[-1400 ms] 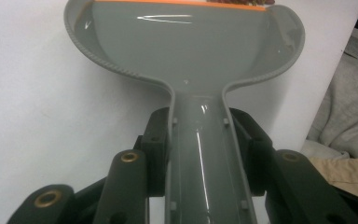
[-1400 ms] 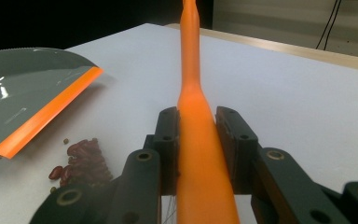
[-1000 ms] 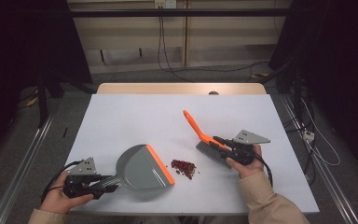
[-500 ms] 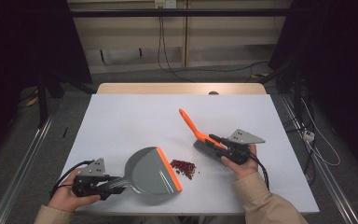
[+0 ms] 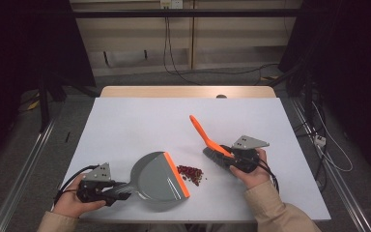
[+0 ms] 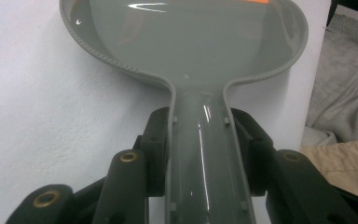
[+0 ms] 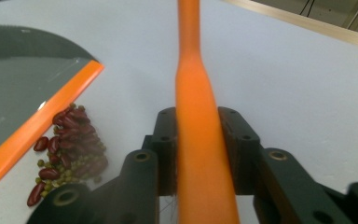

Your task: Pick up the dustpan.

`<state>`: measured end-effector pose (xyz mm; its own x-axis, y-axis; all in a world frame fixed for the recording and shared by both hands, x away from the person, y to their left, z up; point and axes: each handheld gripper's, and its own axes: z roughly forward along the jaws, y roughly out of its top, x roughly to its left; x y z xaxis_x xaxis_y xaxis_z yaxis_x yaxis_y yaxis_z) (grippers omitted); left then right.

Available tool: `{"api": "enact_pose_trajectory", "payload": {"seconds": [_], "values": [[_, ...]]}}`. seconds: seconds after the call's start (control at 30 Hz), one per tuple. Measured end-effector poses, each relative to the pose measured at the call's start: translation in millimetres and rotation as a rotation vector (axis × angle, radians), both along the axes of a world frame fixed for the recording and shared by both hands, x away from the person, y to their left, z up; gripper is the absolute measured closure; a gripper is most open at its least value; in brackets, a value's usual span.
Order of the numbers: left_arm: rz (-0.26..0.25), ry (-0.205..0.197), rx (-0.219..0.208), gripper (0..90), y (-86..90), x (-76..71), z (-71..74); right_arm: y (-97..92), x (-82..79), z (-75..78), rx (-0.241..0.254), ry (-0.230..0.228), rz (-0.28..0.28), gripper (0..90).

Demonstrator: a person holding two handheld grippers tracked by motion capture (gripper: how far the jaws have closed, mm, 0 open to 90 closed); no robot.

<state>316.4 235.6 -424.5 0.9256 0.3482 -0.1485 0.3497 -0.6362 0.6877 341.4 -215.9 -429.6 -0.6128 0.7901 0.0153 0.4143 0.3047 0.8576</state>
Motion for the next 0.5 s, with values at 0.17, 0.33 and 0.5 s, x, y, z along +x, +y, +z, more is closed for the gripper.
{"api": "enact_pose_trajectory", "payload": {"seconds": [0.17,0.33,0.5], "values": [[-0.005,0.012,0.011,62.0,-0.8,1.3,-2.2,1.4,-0.2,1.1,-0.002,0.018,-0.011,71.1],[-0.002,0.018,0.017,62.0,-0.4,2.3,-7.7,0.9,-1.4,0.4,0.004,0.014,-0.01,71.2],[-0.004,0.025,0.019,61.9,-0.2,2.4,-12.0,0.9,-1.3,0.0,0.007,0.012,-0.013,71.1]]}}
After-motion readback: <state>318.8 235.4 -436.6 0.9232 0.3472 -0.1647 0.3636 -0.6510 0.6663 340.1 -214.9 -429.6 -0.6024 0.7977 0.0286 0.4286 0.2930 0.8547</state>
